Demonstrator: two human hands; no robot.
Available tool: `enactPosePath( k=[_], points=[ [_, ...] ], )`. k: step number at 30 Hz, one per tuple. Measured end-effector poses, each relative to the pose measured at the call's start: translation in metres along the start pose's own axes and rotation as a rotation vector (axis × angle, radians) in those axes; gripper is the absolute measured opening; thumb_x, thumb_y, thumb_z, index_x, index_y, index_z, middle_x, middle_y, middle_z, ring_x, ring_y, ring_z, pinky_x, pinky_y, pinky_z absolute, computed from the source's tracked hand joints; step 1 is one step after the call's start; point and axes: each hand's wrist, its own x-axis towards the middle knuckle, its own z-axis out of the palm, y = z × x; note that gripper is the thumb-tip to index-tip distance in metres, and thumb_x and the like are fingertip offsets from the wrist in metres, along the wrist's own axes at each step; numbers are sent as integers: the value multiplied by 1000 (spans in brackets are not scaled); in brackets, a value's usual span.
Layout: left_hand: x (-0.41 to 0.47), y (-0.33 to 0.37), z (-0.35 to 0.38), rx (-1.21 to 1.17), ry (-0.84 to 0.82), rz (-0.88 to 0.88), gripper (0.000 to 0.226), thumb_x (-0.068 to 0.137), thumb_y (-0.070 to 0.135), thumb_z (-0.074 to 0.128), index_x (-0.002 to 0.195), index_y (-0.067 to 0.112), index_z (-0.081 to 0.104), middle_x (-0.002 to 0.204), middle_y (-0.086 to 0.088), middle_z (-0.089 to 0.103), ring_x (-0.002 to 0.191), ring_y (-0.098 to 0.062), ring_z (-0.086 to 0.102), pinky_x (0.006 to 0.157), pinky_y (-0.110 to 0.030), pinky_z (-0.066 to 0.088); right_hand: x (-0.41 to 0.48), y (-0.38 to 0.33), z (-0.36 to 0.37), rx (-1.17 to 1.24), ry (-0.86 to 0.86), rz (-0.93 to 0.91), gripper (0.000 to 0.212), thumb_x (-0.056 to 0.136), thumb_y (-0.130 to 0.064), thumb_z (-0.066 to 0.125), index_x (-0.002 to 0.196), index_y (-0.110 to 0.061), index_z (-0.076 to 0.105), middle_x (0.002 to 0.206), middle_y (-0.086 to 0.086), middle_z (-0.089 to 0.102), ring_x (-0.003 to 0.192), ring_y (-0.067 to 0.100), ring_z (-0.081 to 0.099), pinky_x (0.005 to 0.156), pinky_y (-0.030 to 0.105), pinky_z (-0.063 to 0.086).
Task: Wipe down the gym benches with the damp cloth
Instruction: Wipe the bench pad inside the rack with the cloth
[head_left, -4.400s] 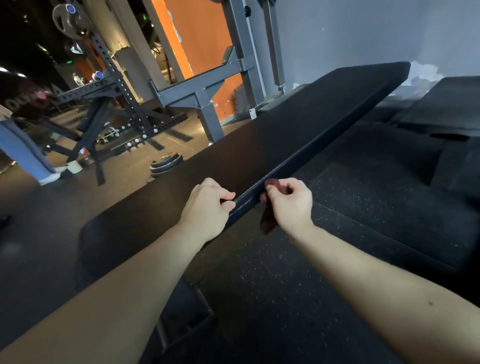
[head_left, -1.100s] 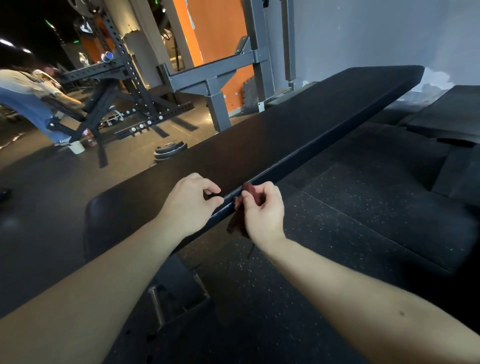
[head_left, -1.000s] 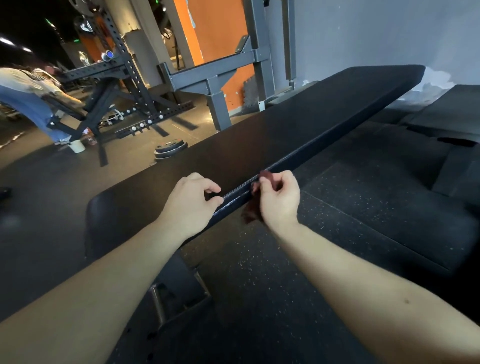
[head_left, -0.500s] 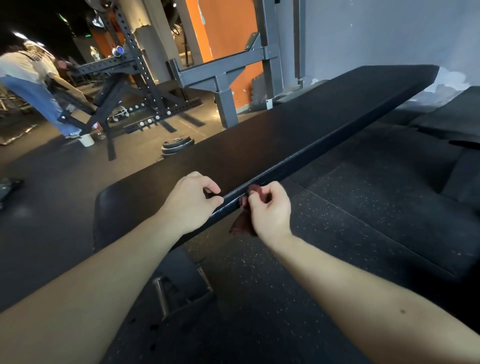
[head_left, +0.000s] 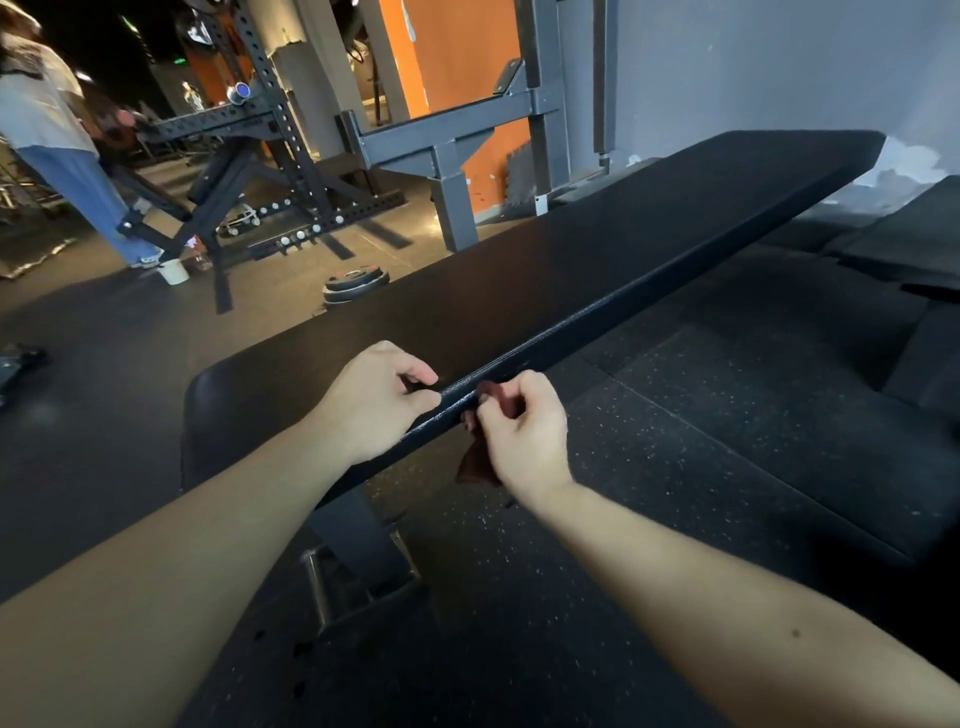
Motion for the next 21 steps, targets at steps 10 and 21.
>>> enactPosePath(
  k=[10,21],
  points=[
    [-1,0,-1,-26,-17,-16,18,93,30,72,111,27,73,113,12,54,90,-5,56,84,-25,45,-8,-5,4,64,-60,59,27,90,-18,68,73,-28,50,90,8,65,79,16,71,69,30,60],
    [-3,-1,2,-32,-7,-8,22,95,29,70,117,26,72,118,12,54,92,-5,55,82,-20,39,27,-5,-18,35,86,222,17,70,-36,63,67,-27,49,85,8,69,78,22,75,66,49,62]
  ],
)
